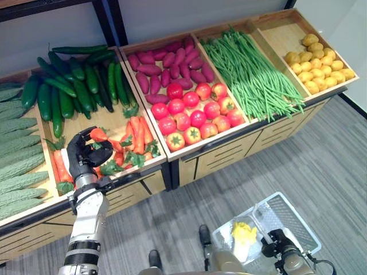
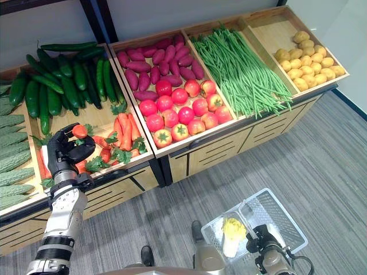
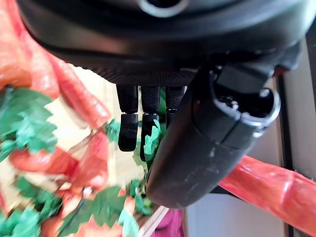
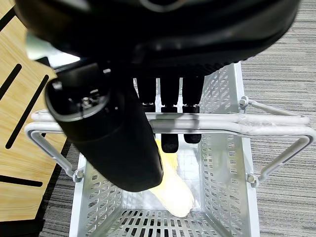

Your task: Get the vegetables into the basket

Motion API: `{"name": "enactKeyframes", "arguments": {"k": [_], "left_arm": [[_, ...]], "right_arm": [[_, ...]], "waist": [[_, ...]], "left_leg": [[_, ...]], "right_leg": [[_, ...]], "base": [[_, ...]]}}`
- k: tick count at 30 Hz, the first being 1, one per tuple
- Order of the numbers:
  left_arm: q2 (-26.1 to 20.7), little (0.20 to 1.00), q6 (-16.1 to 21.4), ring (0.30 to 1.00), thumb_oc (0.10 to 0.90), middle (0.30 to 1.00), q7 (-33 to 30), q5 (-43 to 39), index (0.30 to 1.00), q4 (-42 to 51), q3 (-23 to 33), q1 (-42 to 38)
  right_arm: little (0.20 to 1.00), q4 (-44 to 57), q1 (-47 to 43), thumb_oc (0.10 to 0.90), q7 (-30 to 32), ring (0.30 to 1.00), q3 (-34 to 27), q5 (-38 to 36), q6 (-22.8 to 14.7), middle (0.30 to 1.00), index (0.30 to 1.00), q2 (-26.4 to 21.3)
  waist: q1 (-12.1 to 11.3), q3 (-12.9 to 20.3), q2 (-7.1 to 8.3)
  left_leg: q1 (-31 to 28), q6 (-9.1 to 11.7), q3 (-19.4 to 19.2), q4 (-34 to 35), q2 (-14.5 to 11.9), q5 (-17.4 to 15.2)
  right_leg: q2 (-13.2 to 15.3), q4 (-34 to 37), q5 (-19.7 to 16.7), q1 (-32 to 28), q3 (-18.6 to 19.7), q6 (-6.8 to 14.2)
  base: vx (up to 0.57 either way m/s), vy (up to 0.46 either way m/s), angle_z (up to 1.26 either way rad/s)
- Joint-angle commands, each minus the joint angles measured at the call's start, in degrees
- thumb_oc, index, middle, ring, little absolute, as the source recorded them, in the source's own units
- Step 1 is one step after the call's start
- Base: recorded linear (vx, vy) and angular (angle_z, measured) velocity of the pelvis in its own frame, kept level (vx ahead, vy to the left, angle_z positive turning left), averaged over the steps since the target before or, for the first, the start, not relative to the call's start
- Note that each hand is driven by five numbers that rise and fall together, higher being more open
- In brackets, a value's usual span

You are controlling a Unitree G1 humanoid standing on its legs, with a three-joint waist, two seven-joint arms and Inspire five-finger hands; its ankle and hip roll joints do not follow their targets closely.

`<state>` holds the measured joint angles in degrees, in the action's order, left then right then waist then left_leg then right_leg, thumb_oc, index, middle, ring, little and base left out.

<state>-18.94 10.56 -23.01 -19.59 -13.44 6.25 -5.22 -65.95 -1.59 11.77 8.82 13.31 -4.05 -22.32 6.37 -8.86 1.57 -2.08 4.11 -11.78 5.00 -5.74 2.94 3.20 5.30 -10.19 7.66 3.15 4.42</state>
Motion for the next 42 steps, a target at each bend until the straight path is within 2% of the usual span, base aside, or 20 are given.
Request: {"name": "enactKeyframes", "arguments": {"k": [1,6,9,10,11,14,16,19,20,23,25,30,34,36,37,38,39,40,41,42], "left_arm": [[-4.89,0.300,8.48,0.300,0.400,0.300,1.80,-1.68,0.300,7.07,0.37,-3.34],[-4.71,0.300,9.54,0.300,0.400,0.300,6.72,-5.74,0.300,12.07,-2.51,-4.07],[-4.73,0.300,10.03,0.300,0.400,0.300,7.71,-7.22,0.300,13.06,-3.66,-5.04],[-4.70,0.300,10.63,0.300,0.400,0.300,8.05,-7.87,0.300,13.73,-4.41,-6.01],[-4.94,0.300,10.88,0.300,0.400,0.300,8.22,-8.16,0.300,13.58,-4.69,-6.42],[-6.11,0.300,10.59,0.300,0.400,0.300,9.26,-9.10,0.300,14.58,-4.33,-6.15],[-5.72,0.300,10.46,0.300,0.400,0.300,9.75,-10.29,0.300,14.76,-3.69,-5.58],[-5.46,0.300,10.18,0.300,0.400,0.300,10.34,-10.70,0.300,15.74,-3.22,-4.78],[-5.58,0.300,10.21,0.300,0.400,0.300,10.71,-10.63,0.300,16.80,-2.03,-3.96],[-5.38,0.300,10.17,0.300,0.400,0.300,12.26,-11.92,0.300,17.57,-1.10,-2.82],[-4.41,0.300,10.26,0.300,0.400,0.300,13.38,-13.29,0.300,17.42,-0.91,-2.02],[-3.58,0.300,9.87,0.300,0.400,0.300,15.75,-14.29,0.300,17.88,-3.68,-2.01],[-1.31,0.300,9.61,0.300,0.400,0.300,16.29,-16.23,0.300,16.68,-7.86,-4.10],[-0.48,0.300,9.56,0.300,0.400,0.300,16.53,-16.37,0.300,15.73,-10.30,-6.03],[-0.12,0.300,10.03,0.300,0.400,0.300,16.84,-16.13,0.300,15.98,-10.63,-6.26],[0.23,0.300,10.04,0.300,0.400,0.300,16.79,-15.96,0.300,16.00,-10.62,-6.16],[0.54,0.300,10.42,0.300,0.400,0.300,16.57,-15.22,0.300,15.50,-10.84,-6.33],[0.62,0.300,10.65,0.300,0.400,0.300,16.51,-15.13,0.300,15.15,-10.70,-6.21],[0.62,0.300,11.09,0.300,0.400,0.300,15.79,-14.47,0.300,15.07,-10.74,-6.13],[0.68,0.300,11.34,0.300,0.400,0.300,15.79,-14.40,0.300,15.02,-10.60,-6.08]], "right_arm": [[0.300,-1.91,-1.83,0.400,2.76,0.300,-1.53,-0.93,-1.43,0.300,0.300,-3.26],[0.300,-1.29,-1.42,0.400,2.16,0.300,-2.19,-0.65,-1.16,0.300,0.300,-3.52],[0.300,-1.14,-0.88,0.400,2.17,0.300,-2.82,-0.75,-0.89,0.300,0.300,-3.51],[0.300,-0.86,-0.73,0.400,2.21,0.300,-3.19,-1.14,-0.63,0.300,0.300,-3.00],[0.300,-0.99,-0.73,0.400,2.29,0.300,-3.25,-1.46,-0.57,0.300,0.300,-2.53],[0.300,-1.96,-0.64,0.400,2.31,0.300,-3.09,-1.94,-0.34,0.300,0.300,-1.53],[0.300,-2.49,-1.03,0.400,2.64,0.300,-3.37,-2.17,-0.26,0.300,0.300,-1.27],[0.300,-2.10,-1.13,0.400,2.66,0.300,-3.21,-2.19,-0.40,0.300,0.300,-1.13],[0.300,-1.61,-1.76,0.400,2.76,0.300,-3.08,-2.23,-0.47,0.300,0.300,-1.09],[0.300,-0.68,-2.10,0.400,2.54,0.300,-2.67,-2.43,-0.71,0.300,0.300,-0.64],[0.300,0.09,-0.75,0.400,2.36,0.300,-3.15,-2.43,-0.92,0.300,0.300,-0.59],[0.300,0.63,1.69,0.400,3.35,0.300,-5.77,-3.35,-0.87,0.300,0.300,-2.37],[0.300,1.71,3.94,0.400,5.02,0.300,-7.55,-4.40,-1.07,0.300,0.300,-4.74],[0.300,1.56,3.91,0.400,5.81,0.300,-7.34,-5.16,-1.49,0.300,0.300,-5.60],[0.300,0.62,2.39,0.400,5.98,0.300,-6.79,-5.36,-1.46,0.300,0.300,-6.59],[0.300,1.07,2.07,0.400,5.98,0.300,-6.35,-5.29,-1.59,0.300,0.300,-6.70],[0.300,0.59,0.94,0.400,6.32,0.300,-5.87,-5.44,-1.82,0.300,0.300,-7.41],[0.300,0.21,0.43,0.400,6.25,0.300,-5.57,-5.46,-1.90,0.300,0.300,-7.58],[0.300,0.34,-0.81,0.400,6.43,0.300,-4.56,-4.89,-2.11,0.300,0.300,-8.21],[0.300,-0.18,-1.31,0.400,6.36,0.300,-4.27,-4.97,-2.28,0.300,0.300,-8.50]], "waist": [[0.29,2.13,4.05],[1.14,0.97,4.57],[1.93,0.84,4.90],[3.22,0.04,5.18],[3.22,-0.07,5.05],[1.43,-0.60,3.97],[0.11,-0.39,3.48],[-0.89,0.13,3.01],[-2.37,0.91,2.97],[-3.86,2.36,4.62],[-2.94,2.51,4.69],[-0.42,2.26,2.85],[2.12,1.02,0.14],[2.15,-0.27,-0.45],[0.82,-0.86,-0.24],[0.36,-0.76,0.01],[-0.95,-0.96,0.35],[-1.38,-0.77,0.25],[-2.64,-0.56,0.04],[-3.18,-0.75,-0.02]], "left_leg": [[3.66,1.46,2.15,-8.24,-1.08,-5.09],[4.87,0.16,0.21,-11.57,0.82,-7.49],[5.27,-0.46,-0.65,-11.34,2.15,-7.75],[6.05,-0.93,-2.16,-11.29,2.72,-7.51],[6.68,-1.15,-3.15,-11.74,2.29,-7.50],[7.31,-2.28,-6.52,-11.16,1.03,-6.60],[7.61,-2.53,-8.79,-10.18,0.24,-5.34],[6.86,-2.16,-10.13,-9.22,-0.23,-6.15],[7.24,-1.98,-13.40,-9.08,-1.25,-5.58],[7.04,-1.16,-18.68,-10.10,-2.44,-5.33],[6.67,-0.08,-21.16,-12.77,-4.67,-4.97],[6.17,2.99,-23.01,-12.48,-8.59,-1.25],[5.23,6.26,-23.25,-11.08,-12.20,3.69],[6.92,8.54,-17.31,-15.41,-14.02,6.57],[8.77,6.20,-7.56,-15.94,-9.99,5.98],[9.78,4.97,-2.47,-14.72,-7.07,4.08],[11.12,3.54,5.77,-11.12,-3.45,1.39],[11.72,3.40,8.64,-9.74,-3.10,1.81],[13.38,3.20,15.83,-7.15,-1.23,3.08],[13.80,3.19,17.85,-7.24,-0.44,3.03]], "right_leg": [[7.57,-1.30,4.22,-2.22,-0.12,5.91],[9.23,-3.96,1.71,0.60,1.90,8.08],[10.30,-4.14,-1.63,2.27,2.93,9.35],[10.83,-4.17,-6.31,5.25,4.34,10.46],[10.62,-4.32,-6.25,6.44,3.81,10.16],[11.16,-10.36,0.64,5.41,-5.50,7.09],[11.51,-14.55,3.66,3.58,-9.69,6.34],[12.44,-17.17,6.34,1.20,-12.00,6.42],[14.43,-18.32,6.95,-1.60,-15.53,6.21],[14.53,-13.48,5.92,-5.59,-17.29,7.12],[12.61,-9.93,8.68,-6.12,-17.36,6.51],[8.91,-5.97,10.75,-7.25,-15.61,4.89],[4.83,-6.77,13.10,-6.89,-13.64,2.24],[2.24,-6.44,13.97,-7.85,-11.88,0.12],[1.84,-6.41,12.72,-6.44,-9.67,-0.43],[2.08,-6.47,12.42,-5.97,-8.60,-0.25],[1.79,-6.77,12.03,-5.36,-5.28,0.04],[1.44,-6.79,11.77,-4.93,-3.97,0.18],[0.74,-7.05,11.45,-4.15,-1.22,0.49],[0.47,-7.33,11.55,-4.06,-0.35,0.48]], "base": [[-0.05,0.062,-0.06],[-0.07,0.146,-0.22],[-0.12,0.127,-0.14],[-0.21,0.110,-0.13],[-0.33,0.178,-0.58],[-0.22,0.146,-0.95],[-0.16,0.080,-0.96],[-0.06,0.035,-0.89],[-0.13,-0.042,-0.69],[-0.06,-0.149,-1.36],[0.02,-0.291,-1.44],[0.01,-0.274,-0.64],[-0.02,-0.339,-0.43],[-0.07,-0.354,-0.12],[-0.11,-0.187,-0.02],[-0.07,-0.076,-0.89],[0.04,-0.018,-1.14],[0.11,0.041,-1.54],[0.09,0.065,-0.81],[0.09,0.108,-0.68]]}}
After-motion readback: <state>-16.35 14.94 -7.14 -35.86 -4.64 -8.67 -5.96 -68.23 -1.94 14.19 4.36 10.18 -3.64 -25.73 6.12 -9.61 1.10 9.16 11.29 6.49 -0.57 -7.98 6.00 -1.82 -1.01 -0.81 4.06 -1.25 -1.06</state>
